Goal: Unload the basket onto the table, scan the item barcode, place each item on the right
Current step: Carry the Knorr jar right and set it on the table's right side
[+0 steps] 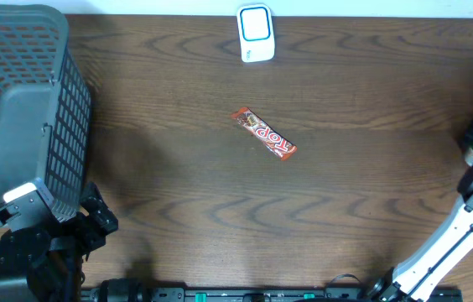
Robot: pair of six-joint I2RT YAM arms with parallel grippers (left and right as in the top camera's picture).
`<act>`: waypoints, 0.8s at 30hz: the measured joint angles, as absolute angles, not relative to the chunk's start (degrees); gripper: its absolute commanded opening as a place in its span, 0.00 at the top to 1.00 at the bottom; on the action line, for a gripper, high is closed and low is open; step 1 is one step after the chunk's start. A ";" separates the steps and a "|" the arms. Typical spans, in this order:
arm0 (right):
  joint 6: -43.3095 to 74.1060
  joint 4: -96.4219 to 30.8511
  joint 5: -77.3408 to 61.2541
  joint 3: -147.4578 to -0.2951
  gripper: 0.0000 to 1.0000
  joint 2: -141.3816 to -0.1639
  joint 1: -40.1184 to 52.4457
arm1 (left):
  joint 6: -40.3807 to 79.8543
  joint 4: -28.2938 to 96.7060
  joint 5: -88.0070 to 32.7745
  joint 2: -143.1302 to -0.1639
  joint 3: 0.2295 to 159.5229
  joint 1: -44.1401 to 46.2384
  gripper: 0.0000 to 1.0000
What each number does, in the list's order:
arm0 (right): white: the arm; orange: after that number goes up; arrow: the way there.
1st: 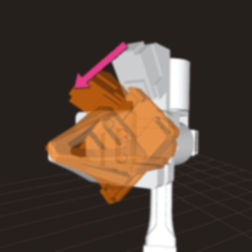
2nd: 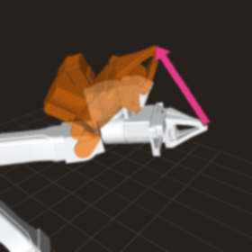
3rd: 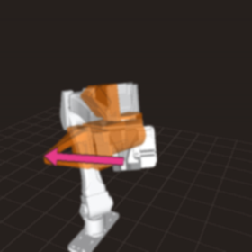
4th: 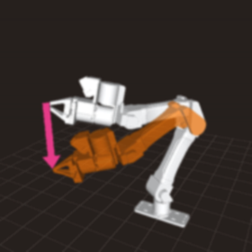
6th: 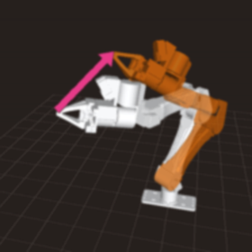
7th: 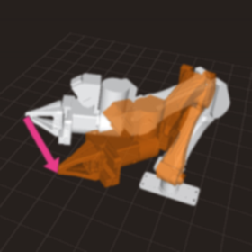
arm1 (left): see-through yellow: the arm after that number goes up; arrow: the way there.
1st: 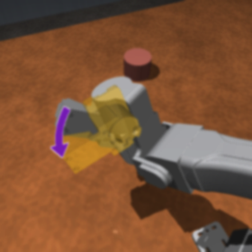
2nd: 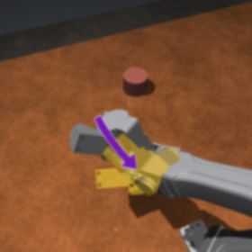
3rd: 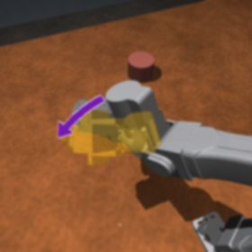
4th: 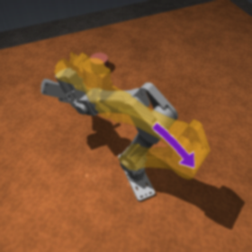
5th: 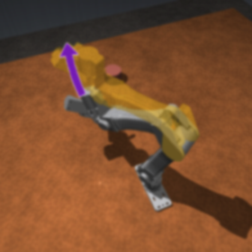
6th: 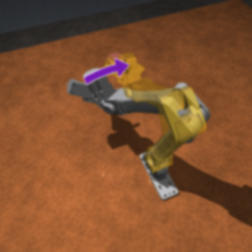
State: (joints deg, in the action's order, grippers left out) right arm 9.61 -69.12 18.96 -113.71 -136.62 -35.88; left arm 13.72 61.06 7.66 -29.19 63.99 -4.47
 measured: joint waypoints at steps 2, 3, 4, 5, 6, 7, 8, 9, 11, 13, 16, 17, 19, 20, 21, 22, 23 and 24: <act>9.41 -70.65 17.30 -114.50 0.01 -137.27 -37.85 | 13.72 61.08 7.66 -29.19 63.99 -4.47 0.02; 9.15 -71.64 15.09 -115.39 0.01 -137.71 -38.61 | 13.72 61.08 7.66 -29.19 63.99 -4.47 0.02; 8.95 -72.84 12.58 -116.81 0.01 -138.30 -39.20 | 13.72 61.10 7.66 -29.19 63.99 -4.47 0.02; 8.93 -74.02 9.52 -118.56 0.01 -138.85 -39.51 | 13.72 61.08 7.68 -29.19 63.99 -4.47 0.02; 8.91 -75.26 6.37 -120.68 0.01 -139.35 -39.66 | 13.72 61.08 7.66 -29.19 63.99 -4.47 0.02; 8.93 -76.36 3.22 -123.00 0.01 -139.85 -39.59 | 13.72 61.08 7.66 -29.19 63.99 -4.47 0.02; 8.93 -77.58 0.25 -125.56 0.01 -140.11 -39.33 | 13.72 61.08 7.66 -29.19 63.99 -4.47 0.02; 8.93 -79.26 -2.98 -129.19 0.01 -140.25 -38.79 | 13.72 61.08 7.66 -29.19 63.99 -4.47 0.02; 8.91 -81.80 -7.03 -136.31 0.01 -140.20 -37.43 | 13.74 61.06 7.66 -29.19 63.99 -4.47 0.02; 8.95 -84.31 -9.06 -144.88 0.01 -140.18 -35.44 | 13.72 61.04 7.66 -29.19 63.99 -4.47 0.02; 8.95 -87.39 -8.99 -155.39 0.01 -139.22 -31.68 | 13.72 61.04 7.66 -29.19 63.99 -4.47 0.02; 8.95 -88.42 -8.32 -158.74 0.01 -138.56 -30.11 | 13.72 61.08 7.66 -29.19 63.99 -4.47 0.03; 9.06 -89.80 -6.83 -164.31 0.01 -137.05 -27.03 | 13.72 61.06 7.66 -29.19 63.99 -4.47 0.02; 9.13 -90.08 -6.44 -165.62 0.01 -136.51 -26.13 | 13.72 61.08 7.66 -29.19 63.99 -4.47 0.02; 9.43 -90.59 -6.22 -167.72 0.01 -134.93 -24.16 | 13.72 61.08 7.66 -29.19 63.99 -4.47 0.02; 9.61 -91.00 -6.33 -169.01 0.01 -133.49 -22.22 | 13.72 61.08 7.66 -29.19 63.99 -4.47 0.02; 9.67 -91.55 -6.74 -169.82 0.01 -132.00 -20.32 | 13.72 61.08 7.66 -29.19 63.99 -4.47 0.02; 9.63 -92.16 -7.40 -170.30 0.01 -130.87 -18.63 | 13.72 61.08 7.68 -29.19 63.99 -4.47 0.02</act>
